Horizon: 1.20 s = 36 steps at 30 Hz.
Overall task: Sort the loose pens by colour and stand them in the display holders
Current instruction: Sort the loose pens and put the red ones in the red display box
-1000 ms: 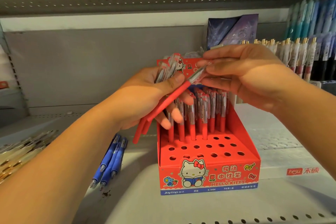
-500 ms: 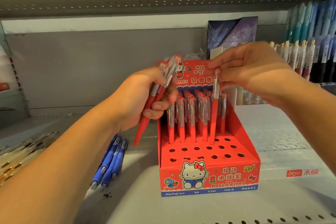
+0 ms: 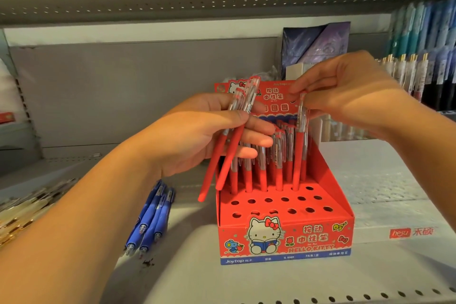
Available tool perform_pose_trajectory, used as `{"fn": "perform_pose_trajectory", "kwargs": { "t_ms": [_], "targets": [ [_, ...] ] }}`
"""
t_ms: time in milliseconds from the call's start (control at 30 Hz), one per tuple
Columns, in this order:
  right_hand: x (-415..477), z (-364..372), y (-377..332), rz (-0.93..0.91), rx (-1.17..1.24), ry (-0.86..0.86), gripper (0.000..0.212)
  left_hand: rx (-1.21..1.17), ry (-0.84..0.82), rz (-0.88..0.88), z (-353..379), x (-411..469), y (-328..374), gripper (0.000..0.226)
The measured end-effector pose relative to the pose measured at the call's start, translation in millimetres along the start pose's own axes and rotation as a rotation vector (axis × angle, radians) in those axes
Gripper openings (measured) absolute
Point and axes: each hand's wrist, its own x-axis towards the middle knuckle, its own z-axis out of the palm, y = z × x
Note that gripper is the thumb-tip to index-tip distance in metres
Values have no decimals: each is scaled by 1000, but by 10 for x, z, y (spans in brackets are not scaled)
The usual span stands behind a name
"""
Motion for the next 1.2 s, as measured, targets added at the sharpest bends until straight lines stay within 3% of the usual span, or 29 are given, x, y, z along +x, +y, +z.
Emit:
{"fn": "perform_pose_trajectory", "kwargs": {
  "t_ms": [267, 533, 733, 833, 933, 1067, 1200],
  "targets": [
    [-5, 9, -20, 20, -19, -15, 29, -13, 10, 10, 29, -1, -1, 28],
    [-59, 64, 4, 118, -134, -395, 27, -12, 41, 28, 19, -24, 1, 44],
    [-61, 57, -36, 27, -237, -341, 27, 0, 66, 30, 26, -25, -12, 41],
    [-66, 79, -54, -84, -27, -190, 32, -2, 64, 23, 40, -16, -22, 34],
    [-116, 148, -76, -197, 318, -189, 35, -4, 48, 9, 59, -13, -31, 31],
    [-127, 234, -73, -215, 465, -142, 19, -16, 40, -3, 71, -13, -27, 32],
    [-104, 267, -52, -193, 593, -108, 18, -37, 25, -5, 89, -13, -7, 50]
  ]
}}
